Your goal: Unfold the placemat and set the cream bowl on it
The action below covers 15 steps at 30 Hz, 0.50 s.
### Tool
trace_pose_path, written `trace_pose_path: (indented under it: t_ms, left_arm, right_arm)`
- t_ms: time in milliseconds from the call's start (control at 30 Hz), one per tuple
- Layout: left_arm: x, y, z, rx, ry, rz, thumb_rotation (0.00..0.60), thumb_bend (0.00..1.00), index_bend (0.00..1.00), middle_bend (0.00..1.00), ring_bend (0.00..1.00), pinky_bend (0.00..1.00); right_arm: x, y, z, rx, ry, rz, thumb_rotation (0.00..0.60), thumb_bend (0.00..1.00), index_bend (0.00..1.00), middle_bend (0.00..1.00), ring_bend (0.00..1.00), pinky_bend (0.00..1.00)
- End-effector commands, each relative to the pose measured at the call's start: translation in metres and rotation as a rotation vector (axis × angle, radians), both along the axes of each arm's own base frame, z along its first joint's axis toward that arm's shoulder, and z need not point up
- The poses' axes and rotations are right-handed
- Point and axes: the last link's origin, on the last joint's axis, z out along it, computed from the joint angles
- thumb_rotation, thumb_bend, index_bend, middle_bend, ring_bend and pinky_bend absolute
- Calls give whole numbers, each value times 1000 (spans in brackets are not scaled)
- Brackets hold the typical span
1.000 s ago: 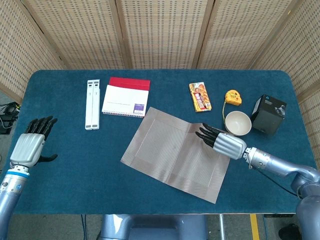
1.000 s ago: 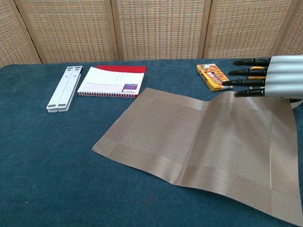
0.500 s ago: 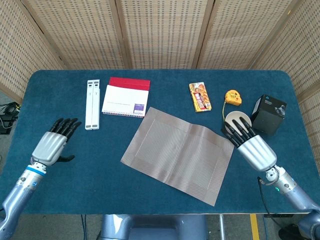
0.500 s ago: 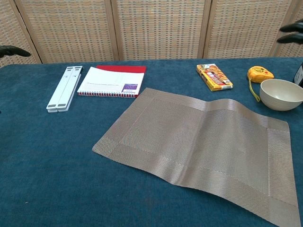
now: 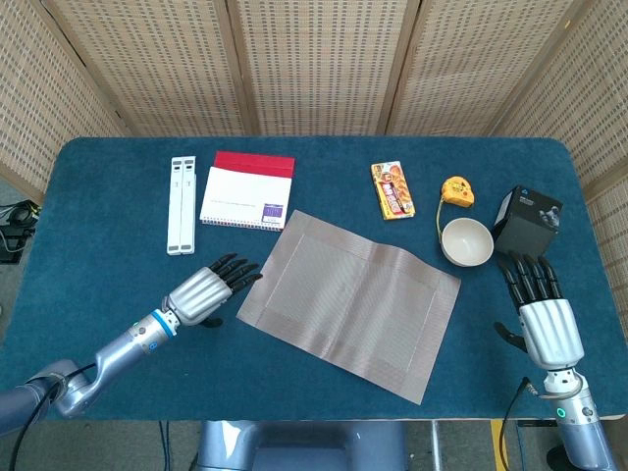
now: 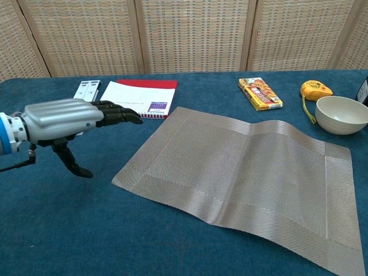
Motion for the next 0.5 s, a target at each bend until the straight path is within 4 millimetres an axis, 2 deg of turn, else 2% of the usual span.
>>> trace_pose_path:
  t_ms: [33, 167, 500]
  left_arm:
    - [6, 3, -16, -24, 32, -7, 600, 0, 48, 0, 0, 0]
    - [10, 5, -28, -44, 57, -8, 600, 0, 58, 0, 0, 0]
    - [12, 16, -41, -29, 87, 0, 600, 0, 78, 0, 0, 0]
  right_arm:
    - [-4, 1, 1, -7, -15, 0, 600, 0, 0, 0, 0, 0]
    - [-5, 0, 4, -16, -24, 10, 600, 0, 0, 0, 0, 0]
    - [-4, -1, 7, -20, -43, 22, 600, 0, 0, 0, 0, 0]
